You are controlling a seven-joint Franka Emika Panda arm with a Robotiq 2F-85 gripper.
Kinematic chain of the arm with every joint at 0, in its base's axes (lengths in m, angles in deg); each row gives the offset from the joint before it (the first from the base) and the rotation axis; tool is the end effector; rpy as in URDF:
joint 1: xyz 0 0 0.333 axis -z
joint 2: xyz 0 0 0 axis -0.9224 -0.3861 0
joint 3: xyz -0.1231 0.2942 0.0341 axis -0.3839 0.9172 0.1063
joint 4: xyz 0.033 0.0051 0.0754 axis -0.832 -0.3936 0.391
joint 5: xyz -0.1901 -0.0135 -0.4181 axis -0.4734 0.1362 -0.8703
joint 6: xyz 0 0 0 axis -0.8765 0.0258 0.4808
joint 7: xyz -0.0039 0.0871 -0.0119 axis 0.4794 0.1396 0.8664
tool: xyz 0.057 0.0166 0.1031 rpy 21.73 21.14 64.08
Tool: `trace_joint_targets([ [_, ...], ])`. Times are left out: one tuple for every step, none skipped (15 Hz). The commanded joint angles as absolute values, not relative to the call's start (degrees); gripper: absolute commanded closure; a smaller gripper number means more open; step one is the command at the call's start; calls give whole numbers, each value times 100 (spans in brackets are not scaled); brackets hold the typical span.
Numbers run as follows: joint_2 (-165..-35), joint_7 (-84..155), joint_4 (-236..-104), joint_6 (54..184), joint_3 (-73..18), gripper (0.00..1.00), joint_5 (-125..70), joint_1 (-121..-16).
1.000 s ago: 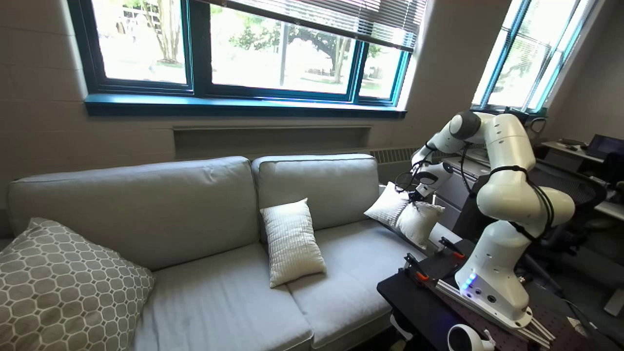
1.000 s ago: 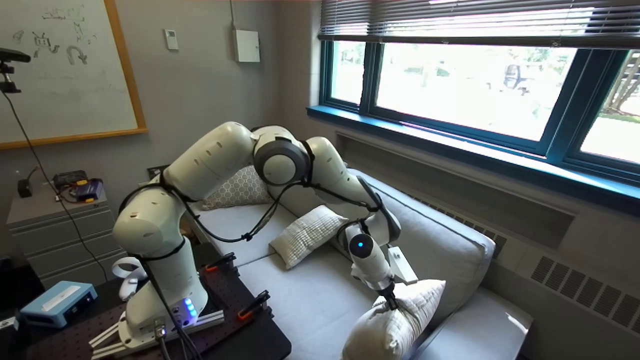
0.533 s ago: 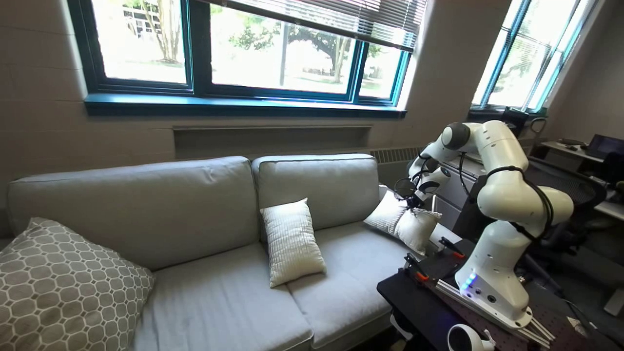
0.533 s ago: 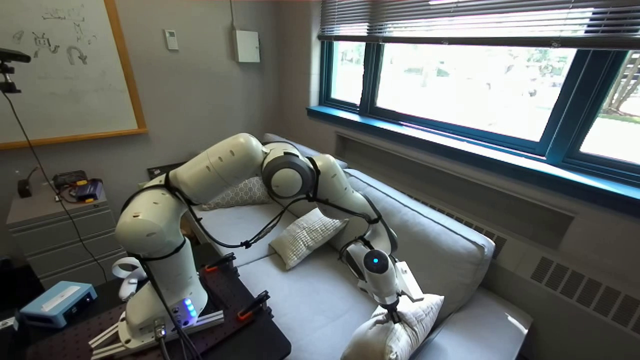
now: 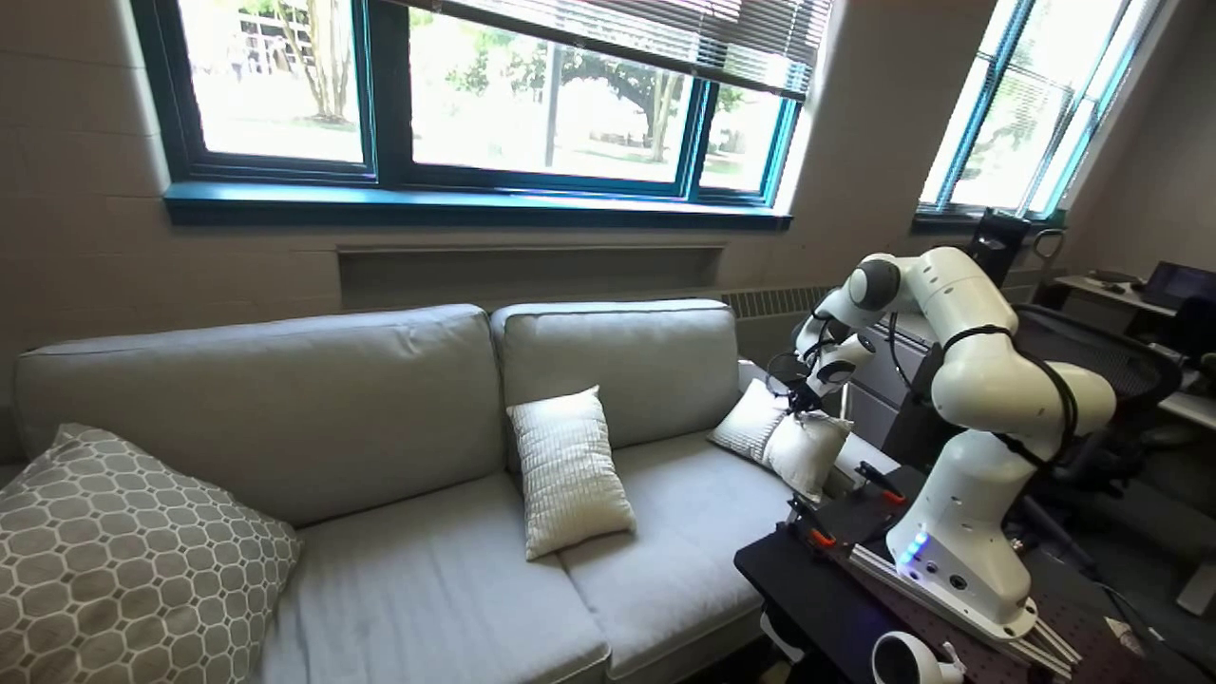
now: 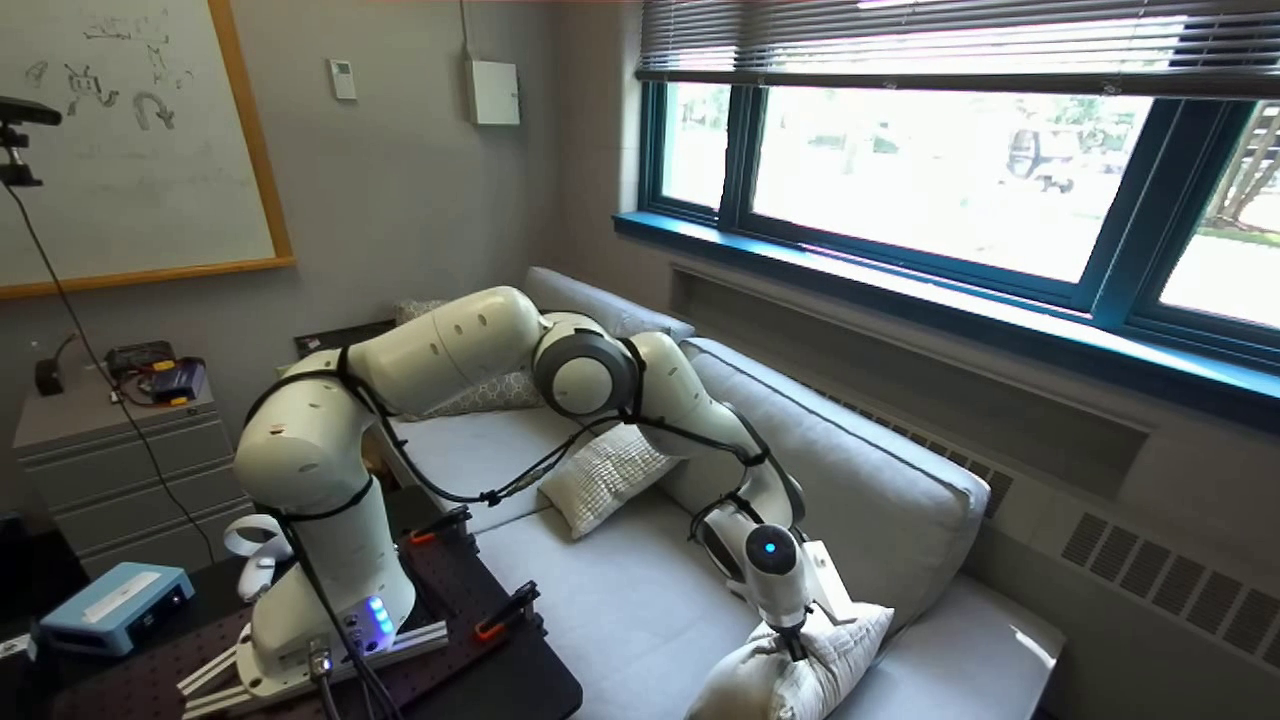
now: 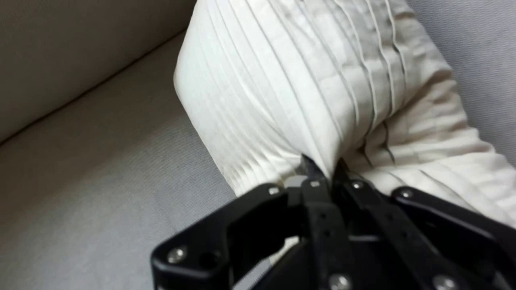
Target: Arrange the pillows neatly to the right
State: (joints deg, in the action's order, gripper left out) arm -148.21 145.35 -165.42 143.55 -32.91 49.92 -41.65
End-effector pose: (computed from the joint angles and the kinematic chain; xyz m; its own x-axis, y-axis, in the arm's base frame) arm 0.5455 -0.4309 -0.0691 -0.7643 0.5409 -0.3510 0.4937 0.8411 0.2209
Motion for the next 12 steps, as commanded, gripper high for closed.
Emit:
trace_joint_targets([
  [-15105, 14759, -16010, 14039, -3342, 99, 4957, -4163],
  [-15145, 14728, -15942, 14018, -3327, 69, 4993, -4139],
  [-15165, 14707, -15905, 13997, -3320, 68, 5012, -4118],
  [-15182, 14651, -15865, 13992, -3294, 63, 5060, -4077],
  [-15193, 14611, -15832, 13992, -3276, 54, 5102, -4041],
  [-15190, 14584, -15822, 13996, -3265, 47, 5137, -4013],
  [-15181, 14521, -15816, 14015, -3240, 40, 5195, -3971],
  [-15164, 14482, -15826, 14039, -3229, 31, 5245, -3944],
  [-15139, 14435, -15848, 14060, -3219, 24, 5309, -3922],
  [-15086, 14331, -15896, 14104, -3195, 17, 5413, -3892],
  [-15037, 14252, -15938, 14144, -3189, 9, 5502, -3882],
  [-14949, 14104, -16017, 14206, -3181, 2, 5617, -3874],
])
